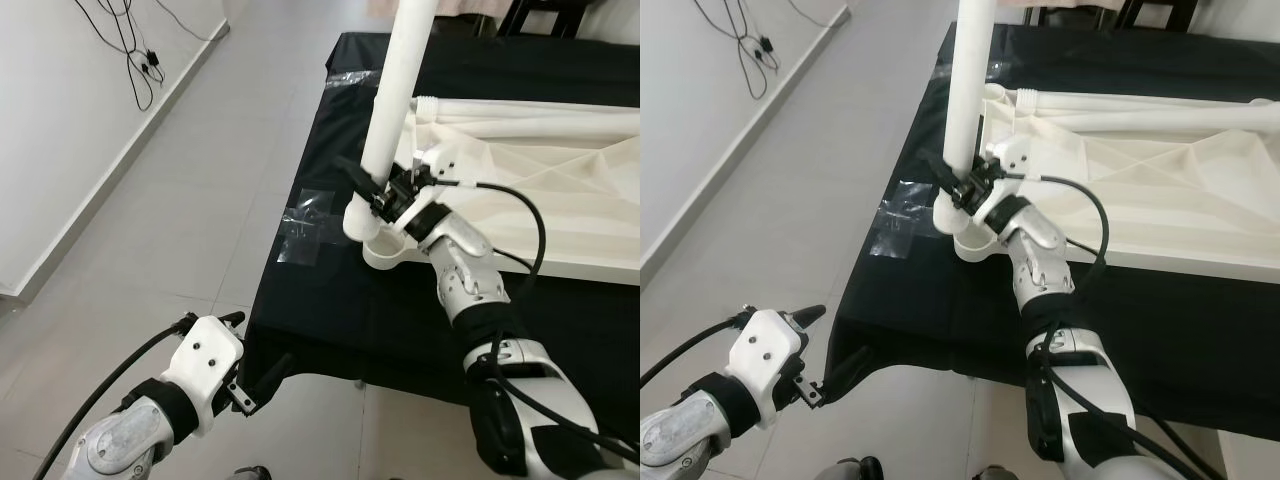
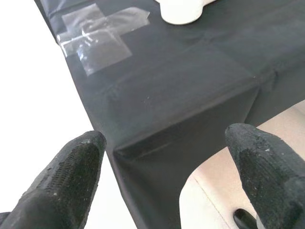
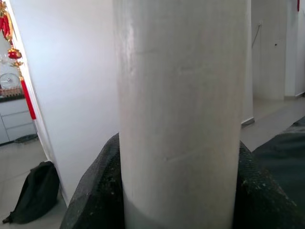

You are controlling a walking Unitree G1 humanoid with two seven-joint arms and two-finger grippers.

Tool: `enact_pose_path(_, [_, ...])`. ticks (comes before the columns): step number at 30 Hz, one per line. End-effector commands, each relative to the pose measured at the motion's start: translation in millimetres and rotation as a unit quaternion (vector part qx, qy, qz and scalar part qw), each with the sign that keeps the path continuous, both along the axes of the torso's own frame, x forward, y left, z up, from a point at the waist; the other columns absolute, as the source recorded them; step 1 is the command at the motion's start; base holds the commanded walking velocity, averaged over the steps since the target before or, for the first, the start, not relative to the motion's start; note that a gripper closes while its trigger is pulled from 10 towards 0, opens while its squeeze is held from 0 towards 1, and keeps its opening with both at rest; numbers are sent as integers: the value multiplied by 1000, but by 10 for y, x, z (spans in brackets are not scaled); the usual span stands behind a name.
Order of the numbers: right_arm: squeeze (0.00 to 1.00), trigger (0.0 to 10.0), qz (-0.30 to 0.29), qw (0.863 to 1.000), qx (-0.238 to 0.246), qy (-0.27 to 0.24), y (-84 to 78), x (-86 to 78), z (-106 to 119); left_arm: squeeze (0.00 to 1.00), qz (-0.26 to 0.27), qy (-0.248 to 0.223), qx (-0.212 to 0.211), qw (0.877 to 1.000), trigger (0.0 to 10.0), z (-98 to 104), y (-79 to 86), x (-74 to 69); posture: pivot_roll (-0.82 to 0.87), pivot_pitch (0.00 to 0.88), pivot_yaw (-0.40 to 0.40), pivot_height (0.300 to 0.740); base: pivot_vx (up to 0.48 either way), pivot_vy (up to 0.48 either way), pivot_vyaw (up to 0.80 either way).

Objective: Building children table

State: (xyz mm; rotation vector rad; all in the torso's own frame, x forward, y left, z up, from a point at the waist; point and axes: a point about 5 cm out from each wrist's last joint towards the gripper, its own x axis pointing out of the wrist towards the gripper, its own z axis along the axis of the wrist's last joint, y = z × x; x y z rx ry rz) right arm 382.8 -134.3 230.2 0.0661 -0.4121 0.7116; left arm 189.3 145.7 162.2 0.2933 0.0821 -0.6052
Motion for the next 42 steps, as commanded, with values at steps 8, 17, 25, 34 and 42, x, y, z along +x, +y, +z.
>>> enact_pose_path(8, [0, 10000, -30, 999, -36, 3, -200, -4, -91, 0, 20, -1, -3, 1000, 10000, -24, 1, -58, 51, 242, 10, 740, 0, 0, 0])
enact_pose_path(17, [0, 10000, 32, 994, -99, 8, -61, -101, -310, 0, 46, 6, -6, 999, 10000, -25, 152, -76, 101, 269, 71, 740, 0, 0, 0])
enact_pose_path(25, [0, 10000, 48, 992, -115, 4, -7, -93, -270, 0, 53, 11, -7, 999, 10000, -30, 216, -43, 104, 285, 86, 740, 0, 0, 0])
enact_pose_path(34, [0, 10000, 25, 995, -99, 11, -51, -48, -236, 0, 63, 10, -19, 998, 10000, -33, 228, -22, 100, 283, 86, 740, 0, 0, 0])
enact_pose_path(42, [0, 10000, 32, 994, -102, 13, 10, -52, -259, 0, 70, 11, -21, 997, 10000, -48, 269, -1, 108, 265, 91, 740, 0, 0, 0])
